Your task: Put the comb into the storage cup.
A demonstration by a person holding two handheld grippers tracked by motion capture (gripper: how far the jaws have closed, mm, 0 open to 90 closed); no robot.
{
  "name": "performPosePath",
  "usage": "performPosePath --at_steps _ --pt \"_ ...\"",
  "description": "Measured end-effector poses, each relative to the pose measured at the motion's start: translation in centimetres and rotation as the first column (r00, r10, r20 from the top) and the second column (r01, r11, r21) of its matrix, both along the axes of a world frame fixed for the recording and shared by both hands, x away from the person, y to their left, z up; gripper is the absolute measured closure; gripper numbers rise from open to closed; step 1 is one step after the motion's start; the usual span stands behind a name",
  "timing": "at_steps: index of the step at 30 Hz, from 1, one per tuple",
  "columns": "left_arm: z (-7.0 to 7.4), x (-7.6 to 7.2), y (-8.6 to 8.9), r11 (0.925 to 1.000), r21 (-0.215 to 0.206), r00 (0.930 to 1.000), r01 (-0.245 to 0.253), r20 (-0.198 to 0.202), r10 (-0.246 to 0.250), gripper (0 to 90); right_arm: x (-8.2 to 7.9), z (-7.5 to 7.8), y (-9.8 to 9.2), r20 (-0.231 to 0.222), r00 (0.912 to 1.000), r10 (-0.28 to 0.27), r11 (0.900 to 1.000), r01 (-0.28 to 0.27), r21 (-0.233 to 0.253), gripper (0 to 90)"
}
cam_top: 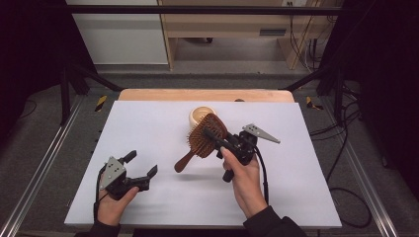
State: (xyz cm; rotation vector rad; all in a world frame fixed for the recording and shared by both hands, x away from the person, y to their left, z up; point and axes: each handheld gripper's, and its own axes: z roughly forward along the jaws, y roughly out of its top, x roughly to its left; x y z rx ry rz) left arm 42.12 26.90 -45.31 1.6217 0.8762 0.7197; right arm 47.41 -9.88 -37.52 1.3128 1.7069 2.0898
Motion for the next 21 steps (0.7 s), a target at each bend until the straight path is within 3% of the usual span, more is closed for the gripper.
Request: performPosePath --at_steps 5,11,21 --pt "-0.6 0.4 1.6 0.9985 -0.019 0.9982 -0.052 -0.033 0.051 6.9 0.5 0.3 -1.2 -0.005 0.9997 -0.023 1.0 0.023 -0.006 50.5" --pt "-0.9 0.6 2.0 0.9964 -0.018 0.9951 -0.083 -0.055 0.082 6.1 0.8 0.5 -2.0 -0.003 0.9987 -0.051 0.999 0.051 -0.016 50.4" --pt "-0.9 0.6 1.6 0.9968 0.001 0.9953 -0.081 -0.053 0.08 4.2 1.3 1.8 -2.9 -0.004 0.9969 -0.078 0.997 0.078 -0.015 50.4"
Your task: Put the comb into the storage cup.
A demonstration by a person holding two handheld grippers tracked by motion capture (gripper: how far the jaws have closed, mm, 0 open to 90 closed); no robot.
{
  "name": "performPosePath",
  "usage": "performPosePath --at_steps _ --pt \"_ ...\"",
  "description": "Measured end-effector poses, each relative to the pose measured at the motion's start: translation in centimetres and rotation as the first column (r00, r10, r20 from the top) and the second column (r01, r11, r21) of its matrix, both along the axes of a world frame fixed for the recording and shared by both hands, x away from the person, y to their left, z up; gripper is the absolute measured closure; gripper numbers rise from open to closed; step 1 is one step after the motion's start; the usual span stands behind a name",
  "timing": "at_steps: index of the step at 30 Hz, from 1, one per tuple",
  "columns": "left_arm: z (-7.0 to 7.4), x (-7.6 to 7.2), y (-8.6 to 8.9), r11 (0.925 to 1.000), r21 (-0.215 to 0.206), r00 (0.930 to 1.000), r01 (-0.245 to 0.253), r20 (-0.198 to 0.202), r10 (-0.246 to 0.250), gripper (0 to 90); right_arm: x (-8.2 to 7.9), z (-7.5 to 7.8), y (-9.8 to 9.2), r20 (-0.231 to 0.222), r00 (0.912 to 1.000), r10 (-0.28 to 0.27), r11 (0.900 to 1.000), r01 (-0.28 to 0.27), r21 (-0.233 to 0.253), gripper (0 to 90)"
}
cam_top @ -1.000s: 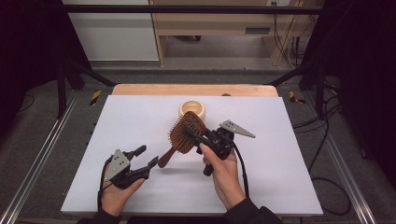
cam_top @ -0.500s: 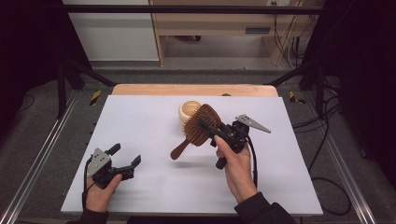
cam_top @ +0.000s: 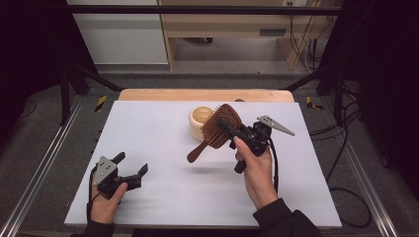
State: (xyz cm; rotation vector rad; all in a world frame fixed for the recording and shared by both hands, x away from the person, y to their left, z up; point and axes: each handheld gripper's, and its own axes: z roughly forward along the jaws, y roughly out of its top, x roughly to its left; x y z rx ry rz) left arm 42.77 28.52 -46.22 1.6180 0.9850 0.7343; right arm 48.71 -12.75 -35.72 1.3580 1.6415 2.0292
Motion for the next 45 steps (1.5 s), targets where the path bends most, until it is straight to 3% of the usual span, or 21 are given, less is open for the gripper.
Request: performPosePath --at_steps 13,32,45 --pt "-0.2 0.1 0.1 0.9996 0.012 0.9997 -0.026 -0.003 0.026 4.3 1.1 1.1 0.1 -0.014 0.9999 -0.005 1.0 0.006 0.02 50.3" --pt "-0.3 0.2 0.1 0.9995 0.017 0.9997 -0.026 -0.001 0.026 4.2 1.7 2.5 0.9 0.003 1.0 -0.004 1.0 0.003 0.027 50.2" --pt "-0.3 0.2 0.2 0.9994 0.018 0.9996 -0.028 -0.004 0.028 4.2 2.7 4.6 0.9 0.022 0.9995 -0.023 0.999 0.022 0.046 50.2"
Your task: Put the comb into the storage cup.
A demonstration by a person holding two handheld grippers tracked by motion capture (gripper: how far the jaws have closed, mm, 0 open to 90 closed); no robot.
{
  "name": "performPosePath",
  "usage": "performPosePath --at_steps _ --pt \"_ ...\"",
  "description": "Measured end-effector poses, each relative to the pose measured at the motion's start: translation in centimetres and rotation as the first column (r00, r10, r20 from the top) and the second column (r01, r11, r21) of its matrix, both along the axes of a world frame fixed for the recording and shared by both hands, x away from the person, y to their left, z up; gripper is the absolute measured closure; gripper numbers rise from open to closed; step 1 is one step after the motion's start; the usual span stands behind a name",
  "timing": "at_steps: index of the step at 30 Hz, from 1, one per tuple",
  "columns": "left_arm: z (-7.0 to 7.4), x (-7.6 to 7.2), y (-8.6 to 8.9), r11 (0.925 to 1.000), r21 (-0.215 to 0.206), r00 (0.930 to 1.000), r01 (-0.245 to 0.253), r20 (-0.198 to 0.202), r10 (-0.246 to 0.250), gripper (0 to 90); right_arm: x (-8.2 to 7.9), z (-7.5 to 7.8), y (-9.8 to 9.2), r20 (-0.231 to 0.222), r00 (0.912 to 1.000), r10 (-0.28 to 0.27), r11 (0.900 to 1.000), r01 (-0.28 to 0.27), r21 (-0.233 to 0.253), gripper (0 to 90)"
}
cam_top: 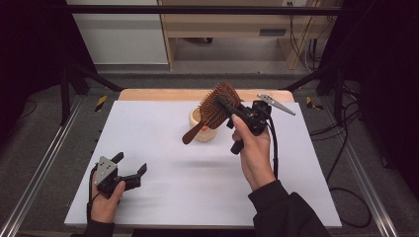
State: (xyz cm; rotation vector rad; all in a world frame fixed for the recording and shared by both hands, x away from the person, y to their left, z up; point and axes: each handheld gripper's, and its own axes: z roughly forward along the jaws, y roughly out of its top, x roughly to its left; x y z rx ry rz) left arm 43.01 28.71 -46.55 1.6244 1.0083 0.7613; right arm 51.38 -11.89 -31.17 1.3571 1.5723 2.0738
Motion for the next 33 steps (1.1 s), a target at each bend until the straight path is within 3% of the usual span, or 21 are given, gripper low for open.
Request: performPosePath --at_steps 16,26,33 --pt "0.0 0.0 0.0 1.0 -0.004 1.0 0.0 0.0 0.0 4.2 2.6 1.5 -0.3 -0.02 0.9991 -0.036 0.998 0.037 0.05 50.2" --pt "-0.1 0.0 -0.1 1.0 0.001 1.0 0.005 -0.004 -0.005 4.2 4.0 2.5 -0.9 0.002 0.9968 -0.08 0.996 0.08 0.05 50.2" --pt "-0.1 0.0 -0.1 1.0 0.002 1.0 0.006 -0.004 -0.006 4.2 5.0 2.3 -1.5 -0.011 0.9942 -0.107 0.991 0.108 0.074 50.2"
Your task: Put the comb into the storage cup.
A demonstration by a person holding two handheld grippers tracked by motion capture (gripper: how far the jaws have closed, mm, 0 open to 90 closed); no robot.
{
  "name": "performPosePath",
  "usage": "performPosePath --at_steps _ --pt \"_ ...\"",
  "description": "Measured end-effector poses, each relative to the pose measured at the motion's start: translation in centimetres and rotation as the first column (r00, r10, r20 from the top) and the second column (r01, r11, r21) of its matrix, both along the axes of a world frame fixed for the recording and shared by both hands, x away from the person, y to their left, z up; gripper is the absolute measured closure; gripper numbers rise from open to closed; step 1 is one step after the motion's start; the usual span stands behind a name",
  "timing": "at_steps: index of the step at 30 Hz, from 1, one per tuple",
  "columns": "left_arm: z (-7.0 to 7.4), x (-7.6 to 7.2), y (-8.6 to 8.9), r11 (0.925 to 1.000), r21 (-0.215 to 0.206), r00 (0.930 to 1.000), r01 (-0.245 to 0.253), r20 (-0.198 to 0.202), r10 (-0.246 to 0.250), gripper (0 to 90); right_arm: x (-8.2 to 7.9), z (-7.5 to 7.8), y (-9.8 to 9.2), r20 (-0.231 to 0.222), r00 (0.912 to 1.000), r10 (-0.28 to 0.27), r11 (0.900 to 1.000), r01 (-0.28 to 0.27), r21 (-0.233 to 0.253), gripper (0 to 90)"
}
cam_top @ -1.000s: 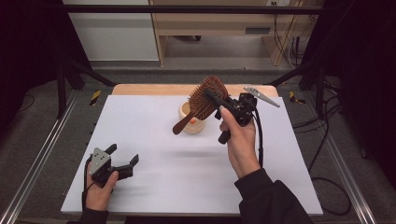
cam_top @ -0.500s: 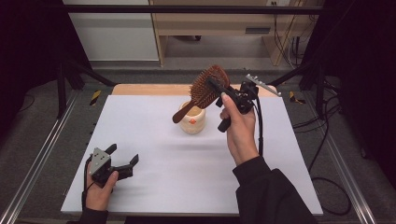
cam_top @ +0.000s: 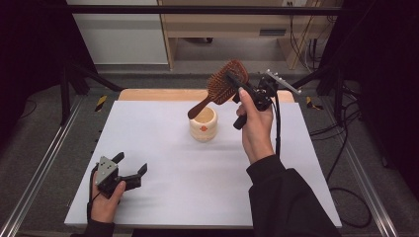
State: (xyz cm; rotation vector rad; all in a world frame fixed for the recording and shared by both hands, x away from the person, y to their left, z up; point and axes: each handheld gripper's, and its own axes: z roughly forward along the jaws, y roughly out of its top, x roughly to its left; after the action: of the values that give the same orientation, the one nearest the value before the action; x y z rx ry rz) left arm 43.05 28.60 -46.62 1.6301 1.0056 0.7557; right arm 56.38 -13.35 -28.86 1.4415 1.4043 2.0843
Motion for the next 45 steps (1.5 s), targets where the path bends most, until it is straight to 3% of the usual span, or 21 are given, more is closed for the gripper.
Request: performPosePath --at_steps 29,45 --pt "-0.1 0.1 -0.2 1.0 0.007 1.0 0.004 -0.007 -0.004 3.7 0.9 -0.2 -1.3 -0.006 0.9993 -0.036 0.999 0.036 0.025 50.2" --pt "-0.1 0.0 -0.2 1.0 0.009 1.0 0.004 -0.005 -0.004 3.7 1.5 -0.3 -2.8 -0.01 0.9972 -0.075 0.995 0.075 0.068 50.3"
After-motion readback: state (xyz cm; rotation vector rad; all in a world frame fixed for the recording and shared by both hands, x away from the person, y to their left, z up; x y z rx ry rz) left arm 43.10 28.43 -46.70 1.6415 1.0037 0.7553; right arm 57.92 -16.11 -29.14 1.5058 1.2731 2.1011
